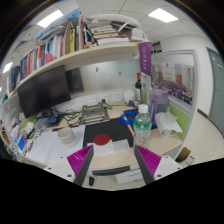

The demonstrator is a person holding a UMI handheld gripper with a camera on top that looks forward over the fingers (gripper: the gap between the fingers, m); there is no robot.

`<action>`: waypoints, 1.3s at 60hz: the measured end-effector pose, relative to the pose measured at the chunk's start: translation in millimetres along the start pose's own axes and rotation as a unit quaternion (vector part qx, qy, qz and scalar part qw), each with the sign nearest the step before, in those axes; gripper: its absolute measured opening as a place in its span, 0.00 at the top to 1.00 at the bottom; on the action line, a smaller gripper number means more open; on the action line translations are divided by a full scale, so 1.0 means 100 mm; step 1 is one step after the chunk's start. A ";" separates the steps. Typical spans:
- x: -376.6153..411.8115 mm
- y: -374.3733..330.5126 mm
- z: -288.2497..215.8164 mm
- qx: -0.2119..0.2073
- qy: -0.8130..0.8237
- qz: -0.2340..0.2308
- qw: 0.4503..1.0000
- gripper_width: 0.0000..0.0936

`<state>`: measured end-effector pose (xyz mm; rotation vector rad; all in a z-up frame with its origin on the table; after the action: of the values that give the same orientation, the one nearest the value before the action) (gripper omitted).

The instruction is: Pour water

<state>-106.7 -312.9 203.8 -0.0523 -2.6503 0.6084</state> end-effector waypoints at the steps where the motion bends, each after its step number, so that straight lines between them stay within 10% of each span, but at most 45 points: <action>1: -0.27 0.23 -0.08 -0.003 0.000 0.010 1.000 0.09; 21: -1.28 1.42 -0.48 -0.047 -0.092 0.001 0.995 0.11; 35: -1.34 1.83 -0.43 -0.054 -0.115 -0.035 0.991 0.46; 53: -1.33 1.89 -0.48 -0.065 -0.142 -0.013 0.988 0.66; 78: -0.07 2.03 -0.71 -0.031 -0.453 0.034 0.890 0.66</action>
<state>-82.9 -101.1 173.0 0.1659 -3.5854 0.6827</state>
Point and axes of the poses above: the point between the fingertips, and its own axes, seen from behind it with the camera up: x to the left, z down, y forward, the way the camera looks, the point moved 10 cm from there along -y, backward, against the way the camera looks, and after that the axes turned 14 degrees about y, right-handed, at the moved point
